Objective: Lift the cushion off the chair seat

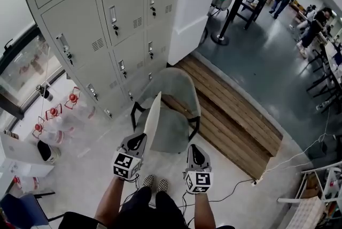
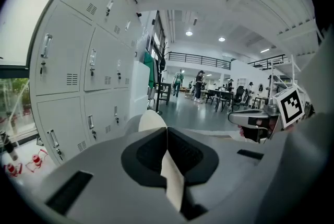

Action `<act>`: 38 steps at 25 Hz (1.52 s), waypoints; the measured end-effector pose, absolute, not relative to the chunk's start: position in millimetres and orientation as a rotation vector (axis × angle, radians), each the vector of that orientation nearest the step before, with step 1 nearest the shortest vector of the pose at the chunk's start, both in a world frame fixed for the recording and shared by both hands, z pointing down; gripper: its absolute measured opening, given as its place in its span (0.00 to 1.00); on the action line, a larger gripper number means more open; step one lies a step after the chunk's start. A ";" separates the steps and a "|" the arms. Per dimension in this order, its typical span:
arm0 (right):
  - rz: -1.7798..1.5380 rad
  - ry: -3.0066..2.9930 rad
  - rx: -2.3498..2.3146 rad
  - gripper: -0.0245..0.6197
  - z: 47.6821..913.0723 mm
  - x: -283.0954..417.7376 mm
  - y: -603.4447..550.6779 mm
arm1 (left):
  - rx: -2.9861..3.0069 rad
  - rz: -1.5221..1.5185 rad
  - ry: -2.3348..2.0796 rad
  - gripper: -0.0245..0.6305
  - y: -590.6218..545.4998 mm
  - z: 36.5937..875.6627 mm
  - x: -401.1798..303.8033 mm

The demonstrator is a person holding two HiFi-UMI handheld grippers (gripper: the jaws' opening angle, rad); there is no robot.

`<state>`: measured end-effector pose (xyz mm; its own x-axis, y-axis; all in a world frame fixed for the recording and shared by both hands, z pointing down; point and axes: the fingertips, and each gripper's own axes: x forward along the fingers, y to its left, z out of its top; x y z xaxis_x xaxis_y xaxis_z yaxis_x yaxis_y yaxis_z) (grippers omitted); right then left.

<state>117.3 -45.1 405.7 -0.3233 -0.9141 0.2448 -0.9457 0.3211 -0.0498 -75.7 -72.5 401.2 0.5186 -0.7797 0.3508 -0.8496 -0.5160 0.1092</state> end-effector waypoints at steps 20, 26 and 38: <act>0.097 -2.469 1.788 0.09 313.1 119.0 0.1 | 2.638 0.204 -1.357 0.07 -27.6 298.0 -74.0; 0.098 -2.461 1.797 0.09 312.2 119.7 9.8 | 2.659 0.205 -1.349 0.07 -15.5 294.0 -75.8; 0.110 -2.455 1.801 0.09 312.8 125.4 6.7 | 2.669 0.252 -1.339 0.07 -10.1 304.6 -71.0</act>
